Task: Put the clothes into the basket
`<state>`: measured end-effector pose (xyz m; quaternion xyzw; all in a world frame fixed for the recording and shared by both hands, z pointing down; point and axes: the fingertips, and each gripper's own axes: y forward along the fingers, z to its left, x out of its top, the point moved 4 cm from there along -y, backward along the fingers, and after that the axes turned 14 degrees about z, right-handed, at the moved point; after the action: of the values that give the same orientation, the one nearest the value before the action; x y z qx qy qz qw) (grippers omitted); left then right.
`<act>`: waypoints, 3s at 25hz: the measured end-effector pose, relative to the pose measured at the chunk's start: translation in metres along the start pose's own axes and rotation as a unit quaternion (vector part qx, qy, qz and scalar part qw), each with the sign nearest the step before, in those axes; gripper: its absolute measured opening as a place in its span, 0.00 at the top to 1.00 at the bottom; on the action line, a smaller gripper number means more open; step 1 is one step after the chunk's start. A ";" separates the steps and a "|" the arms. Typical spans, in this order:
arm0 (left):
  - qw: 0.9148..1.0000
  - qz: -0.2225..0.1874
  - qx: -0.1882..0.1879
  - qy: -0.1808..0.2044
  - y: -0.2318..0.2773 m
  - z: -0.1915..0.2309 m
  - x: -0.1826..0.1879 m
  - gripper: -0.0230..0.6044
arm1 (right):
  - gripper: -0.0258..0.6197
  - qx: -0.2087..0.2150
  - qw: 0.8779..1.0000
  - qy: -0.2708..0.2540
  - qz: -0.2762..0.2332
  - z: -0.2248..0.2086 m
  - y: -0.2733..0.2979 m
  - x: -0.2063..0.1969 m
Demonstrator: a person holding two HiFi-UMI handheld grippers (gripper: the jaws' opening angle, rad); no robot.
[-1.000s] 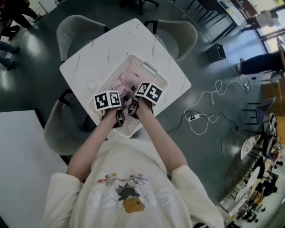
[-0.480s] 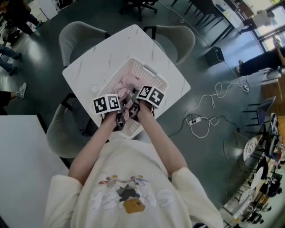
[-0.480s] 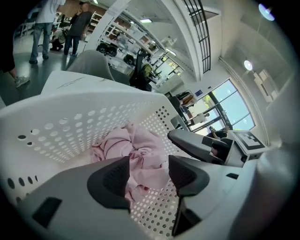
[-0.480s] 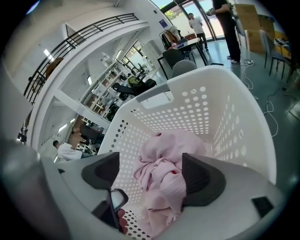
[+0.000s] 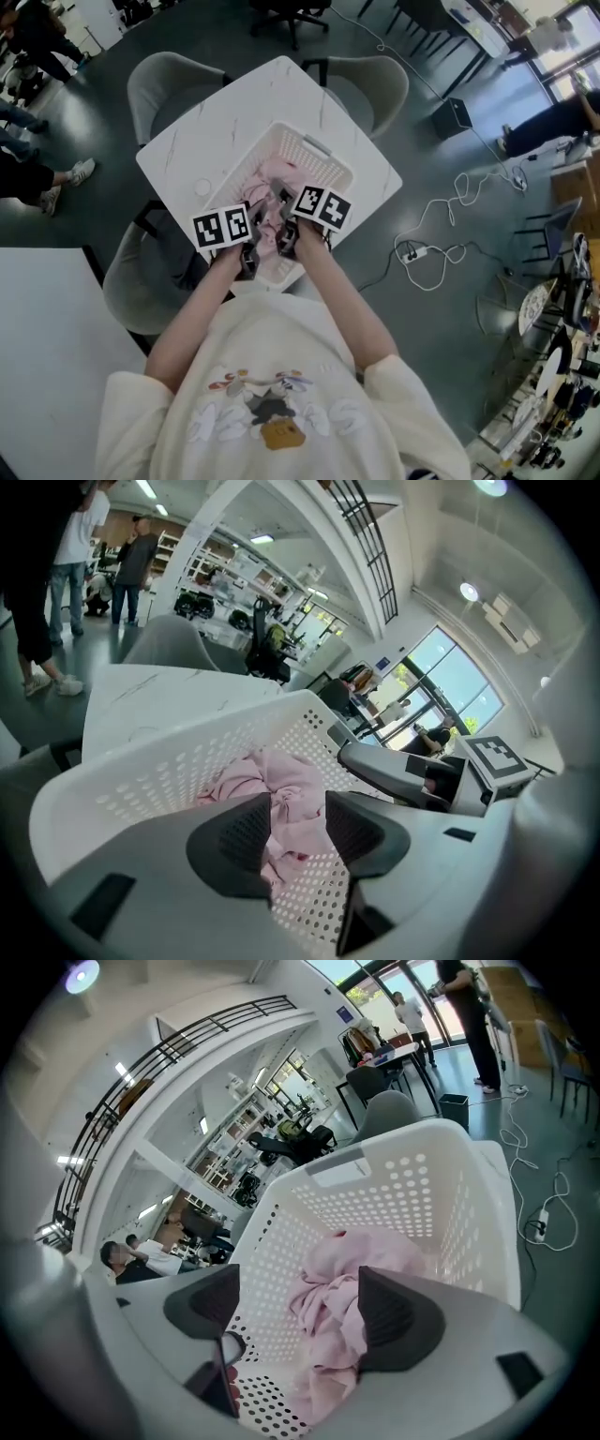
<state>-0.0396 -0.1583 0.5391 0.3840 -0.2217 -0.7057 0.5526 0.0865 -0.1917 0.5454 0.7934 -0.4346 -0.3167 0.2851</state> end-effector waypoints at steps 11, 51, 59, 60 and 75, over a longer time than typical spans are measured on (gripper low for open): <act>0.997 -0.046 0.021 0.065 -0.039 -0.017 -0.016 0.80 | 0.35 0.035 0.995 -0.093 -0.026 0.025 -0.033 -0.020; 0.950 -0.218 0.043 0.218 -0.171 -0.095 -0.101 0.90 | 0.86 0.056 0.930 -0.333 -0.142 0.066 -0.164 -0.132; 0.937 -0.254 0.047 0.235 -0.185 -0.125 -0.107 0.93 | 0.88 0.077 0.923 -0.339 -0.167 0.072 -0.196 -0.137; 0.935 -0.257 0.048 0.237 -0.186 -0.129 -0.108 0.93 | 0.89 0.079 0.922 -0.339 -0.168 0.072 -0.200 -0.138; 0.936 -0.264 0.061 0.223 -0.187 -0.159 -0.146 0.95 | 0.92 0.091 0.915 -0.356 -0.168 0.073 -0.245 -0.152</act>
<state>-0.0143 0.0531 0.3480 0.6090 -0.0259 -0.7077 0.3573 0.0926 0.0400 0.3595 0.7118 -0.3946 -0.5807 -0.0195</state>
